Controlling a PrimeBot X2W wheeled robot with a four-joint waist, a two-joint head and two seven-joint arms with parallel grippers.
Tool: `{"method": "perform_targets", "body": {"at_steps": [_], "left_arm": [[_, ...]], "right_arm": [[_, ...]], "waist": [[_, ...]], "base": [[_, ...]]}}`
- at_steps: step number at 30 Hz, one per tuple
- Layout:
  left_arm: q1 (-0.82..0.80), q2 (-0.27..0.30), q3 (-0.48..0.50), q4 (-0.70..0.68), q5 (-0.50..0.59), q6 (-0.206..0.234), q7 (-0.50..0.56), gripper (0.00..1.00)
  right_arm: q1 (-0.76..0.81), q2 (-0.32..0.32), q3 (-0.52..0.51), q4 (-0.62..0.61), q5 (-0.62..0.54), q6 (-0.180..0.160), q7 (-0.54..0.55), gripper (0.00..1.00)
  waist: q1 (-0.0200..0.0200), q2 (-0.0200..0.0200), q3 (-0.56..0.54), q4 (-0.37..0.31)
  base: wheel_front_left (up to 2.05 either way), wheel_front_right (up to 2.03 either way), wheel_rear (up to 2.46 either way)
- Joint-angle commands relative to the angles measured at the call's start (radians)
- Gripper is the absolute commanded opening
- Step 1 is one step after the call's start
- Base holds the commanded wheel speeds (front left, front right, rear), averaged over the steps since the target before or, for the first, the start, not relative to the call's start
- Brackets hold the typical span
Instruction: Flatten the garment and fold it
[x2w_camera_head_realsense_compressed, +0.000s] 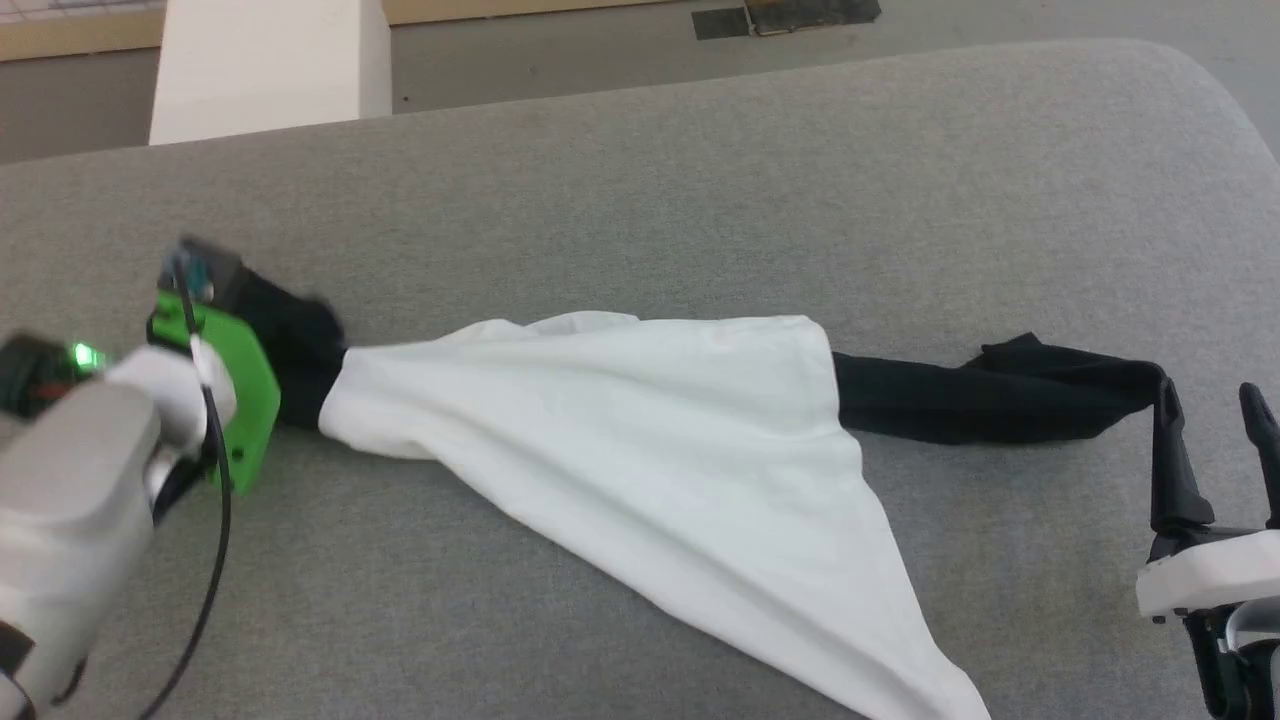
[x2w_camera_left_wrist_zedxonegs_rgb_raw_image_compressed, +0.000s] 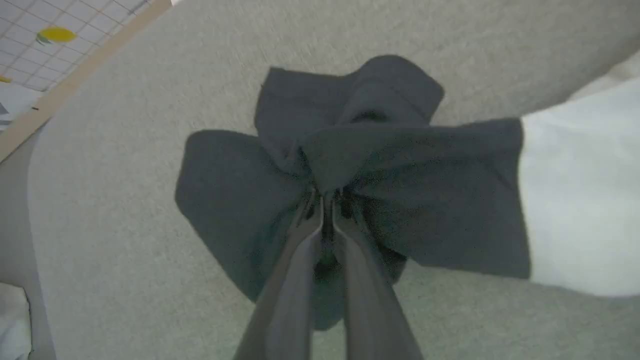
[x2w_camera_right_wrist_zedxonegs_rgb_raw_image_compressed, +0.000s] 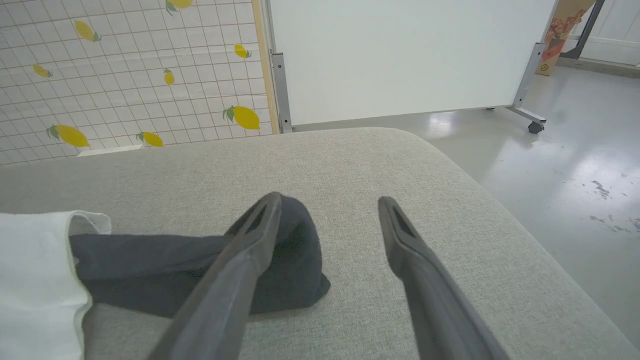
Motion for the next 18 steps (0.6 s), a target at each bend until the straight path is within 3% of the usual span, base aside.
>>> {"method": "perform_targets", "body": {"at_steps": [1, 4, 5, 6, 9, 11, 14, 17, 18], "left_arm": [[0.032, -0.012, -0.005, 0.031, -0.018, -0.011, 0.011, 0.00], [0.061, -0.045, -0.003, 0.079, -0.042, -0.023, 0.000, 0.01], [0.065, -0.050, -0.004, 0.091, -0.041, -0.025, -0.017, 0.89], [0.067, -0.055, -0.002, 0.103, -0.036, -0.026, -0.047, 1.00], [0.064, -0.069, 0.013, 0.111, -0.025, -0.023, -0.165, 1.00], [0.051, -0.071, 0.041, 0.104, -0.015, 0.006, -0.288, 1.00], [0.045, -0.070, 0.098, 0.068, -0.013, 0.068, -0.472, 1.00], [0.059, -0.060, 0.181, -0.017, -0.002, 0.145, -0.521, 1.00], [0.068, -0.047, 0.237, -0.096, 0.030, 0.189, -0.523, 1.00]], "right_arm": [[-0.018, 0.003, 0.005, 0.008, 0.007, -0.001, -0.012, 1.00], [-0.017, 0.002, 0.006, 0.017, 0.007, -0.001, -0.021, 1.00], [-0.018, 0.000, 0.011, 0.017, 0.006, -0.001, -0.024, 1.00], [-0.020, -0.003, 0.019, 0.015, 0.005, -0.001, -0.027, 1.00], [-0.019, -0.012, 0.028, 0.004, 0.002, -0.001, -0.032, 1.00], [-0.017, -0.022, 0.033, -0.011, -0.002, -0.001, -0.034, 1.00], [-0.015, -0.036, 0.039, -0.043, -0.003, -0.001, -0.027, 1.00], [-0.009, -0.046, 0.050, -0.074, -0.003, -0.001, -0.014, 1.00], [-0.006, -0.050, 0.056, -0.086, -0.003, -0.001, -0.008, 1.00]], "waist": [[-0.0001, 0.0000, 0.010, -0.015], [-0.0001, 0.0000, 0.000, -0.005], [-0.0001, 0.0000, -0.004, -0.003], [-0.0001, 0.0000, -0.011, 0.001], [-0.0001, 0.0000, -0.039, 0.020], [-0.0001, 0.0000, -0.059, 0.034], [-0.0001, 0.0000, -0.089, 0.062], [-0.0001, 0.0000, -0.113, 0.087], [-0.0001, 0.0000, -0.119, 0.097]], "base": [[0.00, 0.00, 0.00], [0.00, 0.00, 0.00], [0.00, 0.00, 0.00], [0.00, 0.00, 0.00], [0.00, 0.00, 0.00], [0.00, 0.00, 0.00], [0.00, 0.00, 0.00], [0.00, 0.00, 0.00], [0.00, 0.00, 0.00]]}}
